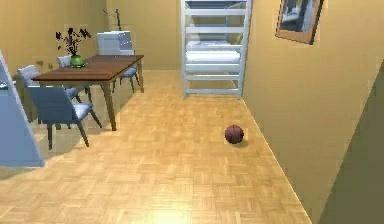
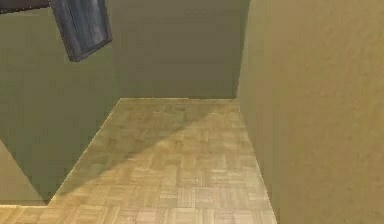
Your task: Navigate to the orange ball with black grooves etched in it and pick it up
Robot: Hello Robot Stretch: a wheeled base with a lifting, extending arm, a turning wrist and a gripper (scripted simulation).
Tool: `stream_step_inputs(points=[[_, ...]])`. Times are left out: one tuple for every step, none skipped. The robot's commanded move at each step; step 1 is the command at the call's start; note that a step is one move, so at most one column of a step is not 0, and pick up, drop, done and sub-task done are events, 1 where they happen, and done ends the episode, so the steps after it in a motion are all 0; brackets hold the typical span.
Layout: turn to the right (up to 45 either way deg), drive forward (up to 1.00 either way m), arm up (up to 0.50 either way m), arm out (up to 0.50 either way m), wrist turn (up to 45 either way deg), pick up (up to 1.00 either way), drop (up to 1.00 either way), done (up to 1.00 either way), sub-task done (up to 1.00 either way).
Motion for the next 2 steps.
stream_step_inputs(points=[[0.0, 1.00, 0.00, 0.00, 0.0, 0.00, 0.00, 0.00, 0.00], [3.0, 0.00, 0.00, 0.00, 0.0, 0.00, 0.00, 0.00, 0.00]])
